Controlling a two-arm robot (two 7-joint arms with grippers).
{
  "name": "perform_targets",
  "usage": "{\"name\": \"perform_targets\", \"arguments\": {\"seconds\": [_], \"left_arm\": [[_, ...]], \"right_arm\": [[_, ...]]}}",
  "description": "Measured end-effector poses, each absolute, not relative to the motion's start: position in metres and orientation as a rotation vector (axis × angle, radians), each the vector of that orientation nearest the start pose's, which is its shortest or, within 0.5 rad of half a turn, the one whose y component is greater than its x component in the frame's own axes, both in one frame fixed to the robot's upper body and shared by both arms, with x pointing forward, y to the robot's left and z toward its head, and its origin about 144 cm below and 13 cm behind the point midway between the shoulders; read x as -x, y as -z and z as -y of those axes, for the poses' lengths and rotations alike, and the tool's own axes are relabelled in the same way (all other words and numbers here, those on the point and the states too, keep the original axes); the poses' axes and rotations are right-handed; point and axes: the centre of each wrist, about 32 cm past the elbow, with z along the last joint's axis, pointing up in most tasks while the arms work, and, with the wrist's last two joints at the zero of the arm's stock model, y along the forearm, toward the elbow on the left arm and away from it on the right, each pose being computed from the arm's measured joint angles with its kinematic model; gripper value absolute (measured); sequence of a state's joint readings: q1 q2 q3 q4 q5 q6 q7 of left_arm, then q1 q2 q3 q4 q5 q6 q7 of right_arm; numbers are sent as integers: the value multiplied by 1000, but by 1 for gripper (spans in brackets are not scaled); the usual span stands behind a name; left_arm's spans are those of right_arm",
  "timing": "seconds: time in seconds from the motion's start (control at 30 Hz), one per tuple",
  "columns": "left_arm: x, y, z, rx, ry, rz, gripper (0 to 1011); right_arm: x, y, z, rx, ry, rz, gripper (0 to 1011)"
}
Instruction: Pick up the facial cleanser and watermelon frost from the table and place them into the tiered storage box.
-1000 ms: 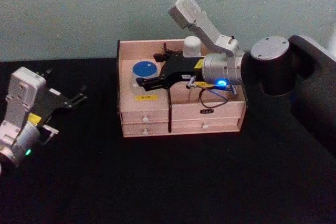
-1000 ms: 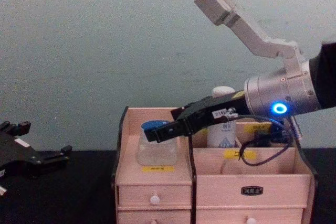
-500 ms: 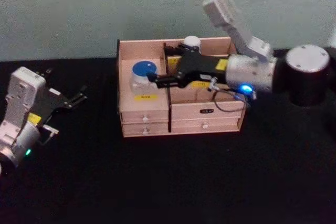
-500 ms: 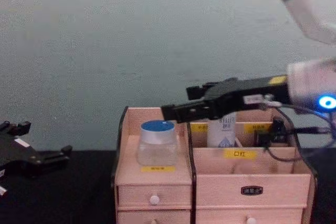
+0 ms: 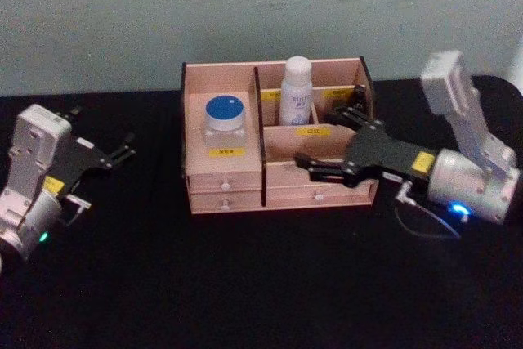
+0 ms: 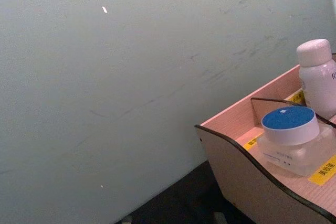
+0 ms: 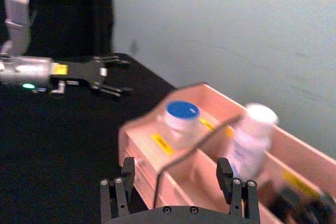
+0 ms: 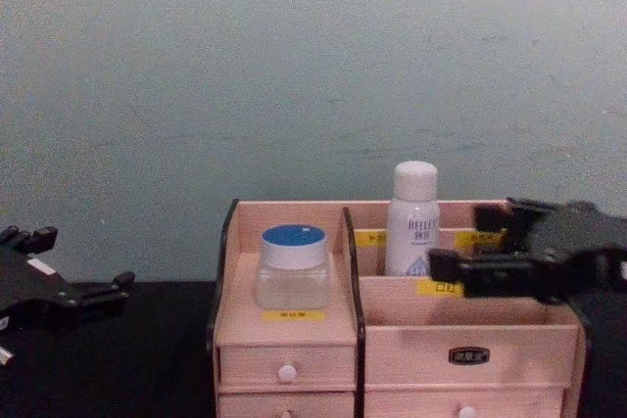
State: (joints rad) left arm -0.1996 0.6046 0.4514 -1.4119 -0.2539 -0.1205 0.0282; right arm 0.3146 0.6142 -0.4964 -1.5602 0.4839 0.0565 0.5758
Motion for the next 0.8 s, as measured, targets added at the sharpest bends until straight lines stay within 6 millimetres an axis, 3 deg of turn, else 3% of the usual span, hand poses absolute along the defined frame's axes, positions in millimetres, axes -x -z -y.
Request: {"name": "perform_targets", "arguments": {"seconds": [0.23,0.47,0.8], "left_arm": [[-489,-1140,-310,-304,-1248,285,1001],[-489,-1140,-310,-304,-1248,285,1001],[-489,-1140,-310,-305,-1248,285,1001]], "right_arm": [[-475,-1184,292,142,803,48,1000],[-453,-1168,299,77,980,68,1000],[-450,-1153,300,98,1162,99,1000]]}}
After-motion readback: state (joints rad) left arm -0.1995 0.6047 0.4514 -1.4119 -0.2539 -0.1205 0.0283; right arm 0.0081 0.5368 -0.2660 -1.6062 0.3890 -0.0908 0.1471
